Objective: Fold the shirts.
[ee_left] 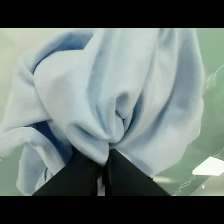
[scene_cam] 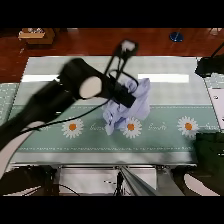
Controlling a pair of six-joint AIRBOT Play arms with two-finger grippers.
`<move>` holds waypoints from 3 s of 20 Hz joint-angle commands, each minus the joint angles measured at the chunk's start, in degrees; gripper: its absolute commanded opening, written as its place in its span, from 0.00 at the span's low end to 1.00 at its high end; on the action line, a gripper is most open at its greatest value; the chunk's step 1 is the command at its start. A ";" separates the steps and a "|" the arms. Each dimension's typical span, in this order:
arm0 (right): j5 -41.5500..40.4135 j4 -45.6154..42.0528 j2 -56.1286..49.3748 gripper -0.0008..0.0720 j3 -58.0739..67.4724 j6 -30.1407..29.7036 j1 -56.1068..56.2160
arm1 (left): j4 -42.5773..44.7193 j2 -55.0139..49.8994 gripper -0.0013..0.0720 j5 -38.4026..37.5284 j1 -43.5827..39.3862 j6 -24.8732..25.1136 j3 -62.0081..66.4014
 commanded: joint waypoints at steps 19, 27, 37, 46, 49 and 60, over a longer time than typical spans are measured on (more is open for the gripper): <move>0.76 6.01 -8.02 0.67 -0.20 -1.88 0.00 | -33.44 11.06 0.84 -9.57 38.18 26.53 -26.45; 3.06 11.32 -9.70 0.69 -3.50 -4.15 0.00 | -44.48 -1.57 0.86 2.64 33.68 39.71 -31.15; 3.74 17.35 -9.70 0.69 -8.90 -4.35 0.00 | -46.60 -13.03 0.86 2.56 32.22 49.90 -20.44; 4.37 17.29 -9.70 0.69 -8.90 -4.52 0.00 | -47.47 -16.39 0.86 -3.65 28.11 50.31 -16.20; 4.46 17.31 -9.70 0.69 -8.90 -4.59 0.00 | -47.47 -16.33 0.86 -7.19 28.20 50.34 -16.20; 3.39 20.52 -9.70 0.69 -11.19 -5.03 -1.81 | -47.89 -16.68 0.05 -9.42 31.08 47.93 -16.22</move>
